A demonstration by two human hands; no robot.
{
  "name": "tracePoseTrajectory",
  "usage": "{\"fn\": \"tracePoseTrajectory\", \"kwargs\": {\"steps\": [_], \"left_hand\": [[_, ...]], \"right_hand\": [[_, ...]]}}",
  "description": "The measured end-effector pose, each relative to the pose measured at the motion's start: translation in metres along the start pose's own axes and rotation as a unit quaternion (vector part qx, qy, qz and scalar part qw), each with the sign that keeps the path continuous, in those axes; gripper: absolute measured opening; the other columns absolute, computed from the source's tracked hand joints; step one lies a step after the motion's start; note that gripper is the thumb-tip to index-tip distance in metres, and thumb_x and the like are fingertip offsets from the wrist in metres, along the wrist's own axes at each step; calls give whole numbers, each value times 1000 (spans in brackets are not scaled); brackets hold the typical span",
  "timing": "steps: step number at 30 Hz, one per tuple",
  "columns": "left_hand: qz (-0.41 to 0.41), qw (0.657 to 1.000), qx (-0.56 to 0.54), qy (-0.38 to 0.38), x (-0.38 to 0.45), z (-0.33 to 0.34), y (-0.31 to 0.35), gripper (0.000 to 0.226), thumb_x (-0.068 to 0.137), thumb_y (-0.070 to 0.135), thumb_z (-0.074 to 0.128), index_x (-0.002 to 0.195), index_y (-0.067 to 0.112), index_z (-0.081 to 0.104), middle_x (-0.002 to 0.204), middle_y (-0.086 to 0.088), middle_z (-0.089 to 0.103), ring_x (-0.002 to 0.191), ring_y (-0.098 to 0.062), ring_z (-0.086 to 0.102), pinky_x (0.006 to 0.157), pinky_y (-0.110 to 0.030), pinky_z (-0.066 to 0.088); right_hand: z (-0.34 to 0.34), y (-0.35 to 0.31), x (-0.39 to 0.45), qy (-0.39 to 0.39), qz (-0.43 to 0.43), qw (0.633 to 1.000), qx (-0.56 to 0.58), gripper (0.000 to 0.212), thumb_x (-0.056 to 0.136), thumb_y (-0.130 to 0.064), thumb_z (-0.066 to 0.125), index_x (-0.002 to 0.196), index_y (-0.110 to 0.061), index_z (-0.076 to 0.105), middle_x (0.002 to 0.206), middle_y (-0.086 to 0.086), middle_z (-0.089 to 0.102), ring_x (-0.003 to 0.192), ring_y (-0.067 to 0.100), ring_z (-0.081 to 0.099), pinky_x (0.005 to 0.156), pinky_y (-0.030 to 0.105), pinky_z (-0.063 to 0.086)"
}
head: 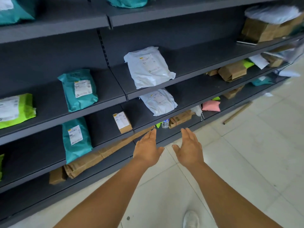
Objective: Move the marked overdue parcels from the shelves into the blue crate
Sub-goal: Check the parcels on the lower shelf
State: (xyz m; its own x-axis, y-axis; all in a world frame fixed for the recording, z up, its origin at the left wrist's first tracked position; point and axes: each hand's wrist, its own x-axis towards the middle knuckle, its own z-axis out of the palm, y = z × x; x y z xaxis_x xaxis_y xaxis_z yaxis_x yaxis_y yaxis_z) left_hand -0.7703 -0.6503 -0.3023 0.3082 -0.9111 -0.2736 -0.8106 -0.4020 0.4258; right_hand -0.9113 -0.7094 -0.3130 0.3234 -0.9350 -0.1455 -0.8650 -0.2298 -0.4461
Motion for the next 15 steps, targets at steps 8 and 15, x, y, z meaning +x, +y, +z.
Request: {"fn": "tracePoseTrajectory", "kwargs": {"steps": [8, 15], "left_hand": [[-89, 996, -16, 11, 76, 26, 54, 77, 95, 39, 50, 153, 20, 3, 159, -1, 13, 146, -20, 15, 119, -38, 18], [-156, 987, -38, 0, 127, 42, 53, 74, 96, 38, 49, 152, 24, 3, 160, 1, 12, 145, -22, 17, 117, -41, 21]], "right_hand": [[-32, 71, 103, -52, -52, 997, -30, 72, 95, -36, 52, 153, -18, 12, 161, -1, 4, 149, 19, 4, 119, 36, 17], [-24, 90, 173, -96, -66, 993, -10, 74, 93, -37, 55, 152, -20, 14, 161, -2, 8, 148, 18, 6, 118, 37, 19]]}}
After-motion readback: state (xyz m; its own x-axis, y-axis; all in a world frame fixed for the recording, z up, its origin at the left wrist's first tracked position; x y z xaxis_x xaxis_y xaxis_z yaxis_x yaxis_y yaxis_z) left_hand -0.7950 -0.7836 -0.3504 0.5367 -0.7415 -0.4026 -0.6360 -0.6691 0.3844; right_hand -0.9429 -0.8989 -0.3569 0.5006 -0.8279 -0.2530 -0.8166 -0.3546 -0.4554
